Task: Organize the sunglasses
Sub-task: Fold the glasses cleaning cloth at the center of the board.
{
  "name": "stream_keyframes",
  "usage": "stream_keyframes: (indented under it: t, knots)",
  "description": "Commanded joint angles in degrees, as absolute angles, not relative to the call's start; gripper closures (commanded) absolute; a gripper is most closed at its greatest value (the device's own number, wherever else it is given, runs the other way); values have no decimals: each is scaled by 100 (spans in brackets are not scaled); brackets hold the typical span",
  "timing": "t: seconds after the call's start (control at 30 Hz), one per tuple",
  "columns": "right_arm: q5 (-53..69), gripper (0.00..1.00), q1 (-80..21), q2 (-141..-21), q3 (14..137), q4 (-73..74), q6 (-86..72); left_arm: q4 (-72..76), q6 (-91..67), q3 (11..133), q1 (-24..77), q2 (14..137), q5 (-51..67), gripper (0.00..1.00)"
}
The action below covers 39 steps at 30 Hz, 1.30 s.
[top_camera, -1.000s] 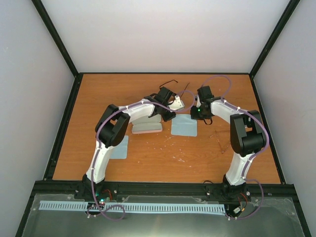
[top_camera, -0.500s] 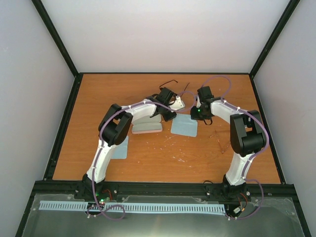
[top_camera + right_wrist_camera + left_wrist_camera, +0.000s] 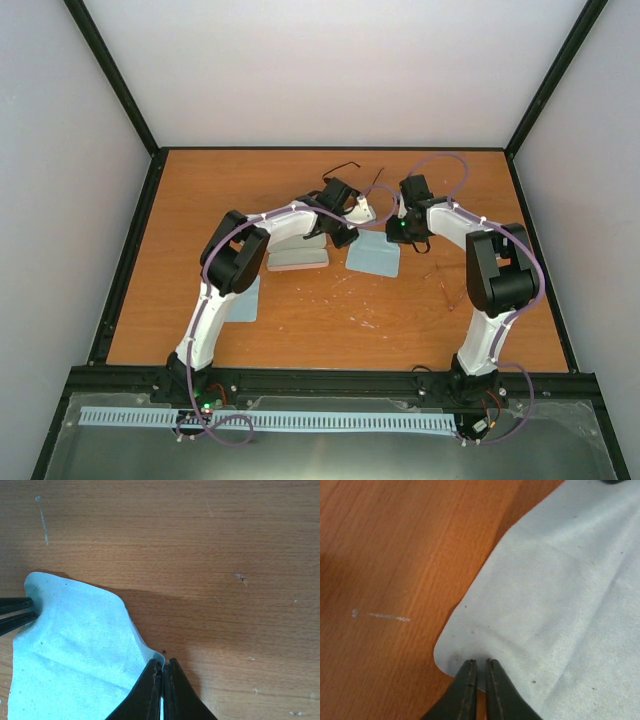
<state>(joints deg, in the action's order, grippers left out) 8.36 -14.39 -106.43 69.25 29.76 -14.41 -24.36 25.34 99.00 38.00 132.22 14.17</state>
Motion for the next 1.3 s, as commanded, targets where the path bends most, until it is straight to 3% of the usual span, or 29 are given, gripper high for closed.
stream_keyframes:
  t: [0.0, 0.93, 1.07, 1.27]
  knots:
    - [786, 97, -1406, -10564, 6891, 2918, -1428, -2711, 2529, 9835, 3858, 13309, 1615, 98]
    - [1249, 97, -1406, -9910, 6170, 2393, -1450, -1998, 2299, 8946, 3858, 12272, 1311, 99]
    - [1251, 97, -1406, -9912, 6190, 2390, -1450, -1961, 2359, 9124, 3858, 12464, 1097, 75]
    - [1305, 97, -1406, -9861, 6160, 2395, -1476, -1907, 2576, 9553, 3858, 12850, 991, 57]
